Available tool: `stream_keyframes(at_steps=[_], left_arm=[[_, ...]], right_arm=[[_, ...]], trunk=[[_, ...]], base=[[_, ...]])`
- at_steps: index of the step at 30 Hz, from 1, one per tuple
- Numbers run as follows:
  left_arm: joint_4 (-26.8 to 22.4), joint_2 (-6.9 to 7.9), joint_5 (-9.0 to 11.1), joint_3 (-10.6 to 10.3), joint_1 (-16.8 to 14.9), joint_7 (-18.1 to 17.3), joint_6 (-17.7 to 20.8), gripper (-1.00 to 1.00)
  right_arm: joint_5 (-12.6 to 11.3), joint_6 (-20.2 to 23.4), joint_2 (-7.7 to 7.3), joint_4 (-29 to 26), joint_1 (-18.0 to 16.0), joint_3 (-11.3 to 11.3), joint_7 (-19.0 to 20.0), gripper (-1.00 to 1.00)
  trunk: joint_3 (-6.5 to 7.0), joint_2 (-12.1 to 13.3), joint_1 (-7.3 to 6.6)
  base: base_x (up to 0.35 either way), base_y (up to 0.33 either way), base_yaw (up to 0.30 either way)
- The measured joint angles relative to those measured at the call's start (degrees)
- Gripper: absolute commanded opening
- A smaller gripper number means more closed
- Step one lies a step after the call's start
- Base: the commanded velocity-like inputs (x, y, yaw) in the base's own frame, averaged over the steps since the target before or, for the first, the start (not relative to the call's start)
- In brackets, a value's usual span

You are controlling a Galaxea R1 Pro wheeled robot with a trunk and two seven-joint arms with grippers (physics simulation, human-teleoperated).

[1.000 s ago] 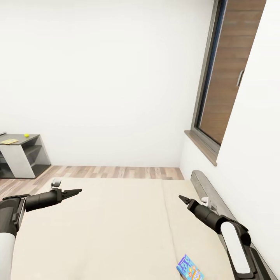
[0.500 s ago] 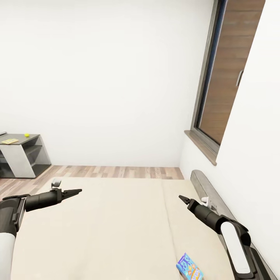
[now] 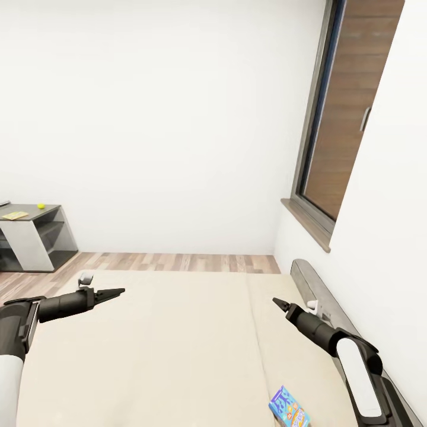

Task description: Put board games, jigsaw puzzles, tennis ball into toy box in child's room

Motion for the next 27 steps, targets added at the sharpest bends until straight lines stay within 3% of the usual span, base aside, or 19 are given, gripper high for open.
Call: stream_keyframes(at_steps=[4, 7, 9, 13, 17, 27], left_arm=[[0.0, -0.03, 0.0, 0.0, 0.0, 0.0, 0.0, 1.0], [0.0, -0.05, 0.0, 0.0, 0.0, 0.0, 0.0, 1.0], [0.0, -0.07, 0.0, -0.1, 0.0, 0.0, 0.0, 1.0], [0.0, -0.08, 0.0, -0.1, 0.0, 0.0, 0.0, 1.0], [0.1, -0.09, 0.0, -0.1, 0.0, 0.0, -0.1, 1.0], [-0.1, -0.79, 0.0, 0.0, 0.0, 0.0, -0.4, 1.0]], right_arm=[[0.5, 0.3, -0.26, 0.2, -0.6, 0.0, -2.4, 1.0], [1.0, 1.1, -0.36, 0.4, -1.8, 0.2, -8.4, 1.0], [0.9, 2.1, -0.36, 0.5, -2.3, 1.5, -14.5, 1.0], [0.8, 2.6, -0.43, 0.6, -2.7, 3.6, -20.2, 1.0], [0.9, 2.5, -0.45, 0.7, -2.8, 4.5, -22.1, 1.0], [1.1, 2.4, -0.74, 0.6, -2.9, 4.6, -22.5, 1.0]], trunk=[[0.0, 0.0, 0.0], [0.0, 0.0, 0.0], [0.0, 0.0, 0.0], [0.0, 0.0, 0.0], [0.0, 0.0, 0.0], [0.0, 0.0, 0.0]], base=[[0.0, 0.0, 0.0], [0.0, 0.0, 0.0], [0.0, 0.0, 0.0], [0.0, 0.0, 0.0], [0.0, 0.0, 0.0], [0.0, 0.0, 0.0]])
